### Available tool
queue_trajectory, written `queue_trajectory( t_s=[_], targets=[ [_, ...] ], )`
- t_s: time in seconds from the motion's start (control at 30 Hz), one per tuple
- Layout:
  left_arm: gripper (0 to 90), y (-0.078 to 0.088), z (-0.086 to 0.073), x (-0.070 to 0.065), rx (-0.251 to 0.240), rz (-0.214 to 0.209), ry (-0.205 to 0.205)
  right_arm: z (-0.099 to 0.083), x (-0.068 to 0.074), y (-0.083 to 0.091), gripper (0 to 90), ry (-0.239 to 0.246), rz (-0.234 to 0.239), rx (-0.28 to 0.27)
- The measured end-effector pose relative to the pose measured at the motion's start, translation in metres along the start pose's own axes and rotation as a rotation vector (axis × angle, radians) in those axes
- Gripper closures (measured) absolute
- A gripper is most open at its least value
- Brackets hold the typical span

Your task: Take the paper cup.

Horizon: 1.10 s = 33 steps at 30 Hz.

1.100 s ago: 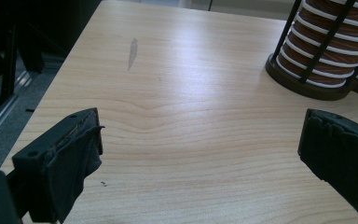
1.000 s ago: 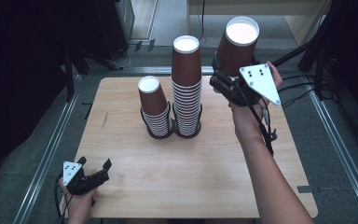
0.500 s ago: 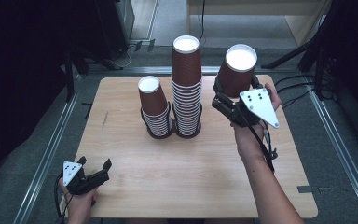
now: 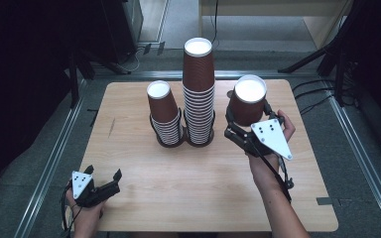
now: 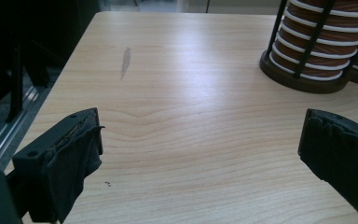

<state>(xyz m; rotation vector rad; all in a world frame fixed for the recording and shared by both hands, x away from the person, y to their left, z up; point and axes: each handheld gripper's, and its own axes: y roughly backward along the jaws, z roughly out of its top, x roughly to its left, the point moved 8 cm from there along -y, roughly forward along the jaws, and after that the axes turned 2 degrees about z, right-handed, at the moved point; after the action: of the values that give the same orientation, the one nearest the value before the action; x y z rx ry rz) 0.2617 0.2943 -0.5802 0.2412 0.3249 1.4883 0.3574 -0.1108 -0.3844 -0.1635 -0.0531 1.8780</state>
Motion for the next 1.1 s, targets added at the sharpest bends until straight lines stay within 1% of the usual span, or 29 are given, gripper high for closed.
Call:
queue_trajectory(
  t_s=[0.03, 0.07, 0.1, 0.13, 0.17, 0.2, 0.23, 0.3, 0.33, 0.37, 0.4, 0.53, 0.57, 0.6, 0.7, 0.83, 0.97, 1.0, 1.03, 1.1],
  targets=[
    [0.0, 0.0, 0.001, -0.002, 0.0, -0.003, 0.0, 0.0, 0.0, 0.0, 11.4, 0.0, 0.0, 0.0],
    [0.0, 0.0, 0.001, -0.003, 0.002, -0.003, -0.005, -0.004, 0.0, 0.002, 11.4, -0.005, 0.002, 0.006],
    [0.0, 0.0, 0.002, -0.004, 0.002, -0.004, -0.011, -0.013, -0.002, 0.006, 11.4, -0.008, 0.002, 0.021],
    [0.0, -0.001, 0.003, -0.005, 0.002, -0.004, -0.011, -0.013, -0.002, 0.006, 11.4, -0.008, 0.002, 0.021],
    [0.0, -0.001, 0.005, -0.007, -0.003, -0.014, -0.004, -0.021, -0.004, 0.009, 11.4, -0.006, -0.004, 0.037],
    [0.0, -0.001, 0.005, -0.007, -0.003, -0.014, -0.004, -0.025, -0.005, 0.011, 11.3, 0.001, -0.005, 0.044],
    [0.0, -0.002, 0.007, -0.01, -0.01, -0.021, 0.005, -0.025, -0.005, 0.011, 11.3, 0.001, -0.005, 0.044],
    [0.0, -0.003, 0.011, -0.016, -0.016, -0.024, -0.016, -0.031, -0.008, 0.014, 11.4, 0.01, -0.013, 0.052],
    [0.0, -0.006, 0.015, -0.023, -0.021, -0.035, -0.02, -0.036, -0.01, 0.018, 11.5, 0.004, -0.005, 0.057],
    [0.0, -0.006, 0.015, -0.023, -0.021, -0.035, -0.02, -0.039, -0.011, 0.019, 11.6, 0.003, 0.0, 0.062],
    [0.0, -0.006, 0.016, -0.027, -0.023, -0.042, -0.023, -0.039, -0.011, 0.019, 11.6, 0.003, 0.0, 0.062],
    [0.0, -0.012, 0.023, -0.047, -0.033, -0.073, -0.036, -0.05, -0.012, 0.026, 11.6, 0.027, 0.009, 0.081],
    [0.0, -0.014, 0.025, -0.052, -0.037, -0.082, -0.045, -0.056, -0.012, 0.028, 11.6, 0.035, 0.015, 0.091],
    [0.0, -0.016, 0.027, -0.057, -0.038, -0.089, -0.049, -0.056, -0.012, 0.028, 11.6, 0.035, 0.015, 0.091],
    [0.0, -0.021, 0.032, -0.072, -0.041, -0.113, -0.063, -0.065, -0.013, 0.03, 11.5, 0.049, 0.021, 0.107],
    [0.0, -0.025, 0.039, -0.089, -0.05, -0.153, -0.086, -0.076, -0.016, 0.031, 11.4, 0.047, 0.019, 0.13],
    [0.0, -0.028, 0.044, -0.103, -0.046, -0.199, -0.072, -0.09, -0.014, 0.033, 11.3, 0.031, 0.034, 0.152],
    [0.0, -0.029, 0.046, -0.108, -0.043, -0.216, -0.069, -0.093, -0.012, 0.033, 11.3, 0.037, 0.046, 0.166],
    [0.0, -0.029, 0.047, -0.111, -0.044, -0.227, -0.07, -0.097, -0.01, 0.033, 11.2, 0.059, 0.053, 0.18],
    [0.0, -0.029, 0.049, -0.119, -0.042, -0.253, -0.08, -0.1, -0.006, 0.033, 11.2, 0.062, 0.061, 0.183]
  ],
)
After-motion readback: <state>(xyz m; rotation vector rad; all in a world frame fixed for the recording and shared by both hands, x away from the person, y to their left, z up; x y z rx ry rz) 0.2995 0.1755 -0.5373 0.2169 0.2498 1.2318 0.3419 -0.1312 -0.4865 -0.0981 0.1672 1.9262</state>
